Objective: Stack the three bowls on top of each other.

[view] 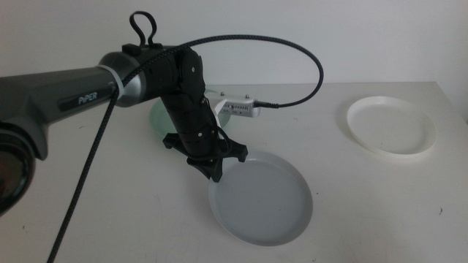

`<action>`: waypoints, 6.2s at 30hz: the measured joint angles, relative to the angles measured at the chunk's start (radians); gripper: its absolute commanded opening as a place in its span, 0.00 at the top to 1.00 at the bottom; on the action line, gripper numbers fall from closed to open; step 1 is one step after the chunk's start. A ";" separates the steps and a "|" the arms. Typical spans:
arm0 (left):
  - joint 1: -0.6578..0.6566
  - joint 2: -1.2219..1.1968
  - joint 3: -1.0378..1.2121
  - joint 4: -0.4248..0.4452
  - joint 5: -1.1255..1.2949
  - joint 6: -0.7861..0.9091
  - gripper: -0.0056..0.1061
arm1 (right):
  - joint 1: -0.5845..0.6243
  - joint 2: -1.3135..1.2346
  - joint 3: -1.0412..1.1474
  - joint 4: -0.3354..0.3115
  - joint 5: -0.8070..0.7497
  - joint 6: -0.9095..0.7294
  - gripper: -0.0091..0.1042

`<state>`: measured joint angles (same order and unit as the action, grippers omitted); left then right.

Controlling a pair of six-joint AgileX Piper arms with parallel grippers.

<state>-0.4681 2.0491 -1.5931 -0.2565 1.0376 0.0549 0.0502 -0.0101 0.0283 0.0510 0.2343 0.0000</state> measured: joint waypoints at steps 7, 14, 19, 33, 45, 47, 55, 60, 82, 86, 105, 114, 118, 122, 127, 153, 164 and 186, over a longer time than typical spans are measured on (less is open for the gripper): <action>0.000 0.041 0.000 0.001 -0.012 0.002 0.94 | 0.000 0.000 0.000 0.000 0.000 0.000 0.48; 0.000 0.057 -0.001 0.015 -0.025 0.010 0.68 | 0.000 0.000 0.000 0.000 0.000 0.000 0.48; 0.000 0.057 -0.001 0.018 -0.025 0.037 0.32 | 0.000 0.000 0.000 0.000 0.000 0.000 0.48; 0.057 -0.046 -0.091 0.045 0.146 0.012 0.01 | 0.000 0.000 0.000 0.000 0.000 0.000 0.48; 0.107 -0.290 -0.099 0.344 0.180 -0.195 0.01 | 0.000 0.000 0.000 0.000 0.000 0.000 0.48; 0.108 -0.318 -0.099 0.403 0.180 -0.202 0.01 | 0.000 0.000 0.000 0.000 0.000 0.000 0.48; 0.163 -0.332 -0.100 0.428 0.066 -0.223 0.01 | 0.000 0.000 0.000 0.000 0.000 0.000 0.48; 0.238 -0.276 -0.100 0.361 -0.020 -0.216 0.01 | 0.000 0.000 0.000 0.000 0.000 0.000 0.48; 0.334 0.301 -0.606 0.208 -0.024 -0.119 0.01 | 0.000 0.000 0.000 0.001 0.000 0.000 0.48; 0.353 0.374 -0.643 0.179 -0.015 -0.104 0.01 | 0.000 0.000 0.000 0.000 0.000 0.000 0.48; 0.374 0.465 -0.662 0.072 -0.065 -0.045 0.76 | 0.000 0.000 0.000 0.001 0.000 0.000 0.48; 0.375 0.453 -0.664 0.064 -0.048 -0.045 0.95 | 0.000 0.000 0.000 0.000 0.000 0.000 0.48; 0.375 0.389 -0.657 0.082 -0.028 -0.039 0.95 | 0.000 0.000 0.000 0.000 0.000 0.000 0.48; 0.375 0.304 -0.629 0.089 -0.009 -0.038 0.95 | 0.000 0.000 0.000 0.000 0.000 0.000 0.48; 0.364 0.159 -0.501 0.071 -0.023 -0.033 0.95 | 0.000 0.000 0.000 0.001 0.000 0.000 0.48; -0.013 -0.382 0.413 0.045 -0.500 -0.255 0.95 | 0.000 0.000 0.000 0.000 0.000 0.000 0.48; -0.055 -0.359 0.564 0.029 -0.657 -0.290 0.95 | 0.000 0.000 0.000 0.000 0.000 0.000 0.48; -0.055 -0.315 0.619 -0.027 -0.724 -0.283 0.37 | 0.000 0.000 0.000 0.000 0.000 0.000 0.48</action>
<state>-0.5228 1.7336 -0.9744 -0.2839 0.3140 -0.2282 0.0502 -0.0101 0.0283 0.0509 0.2343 0.0000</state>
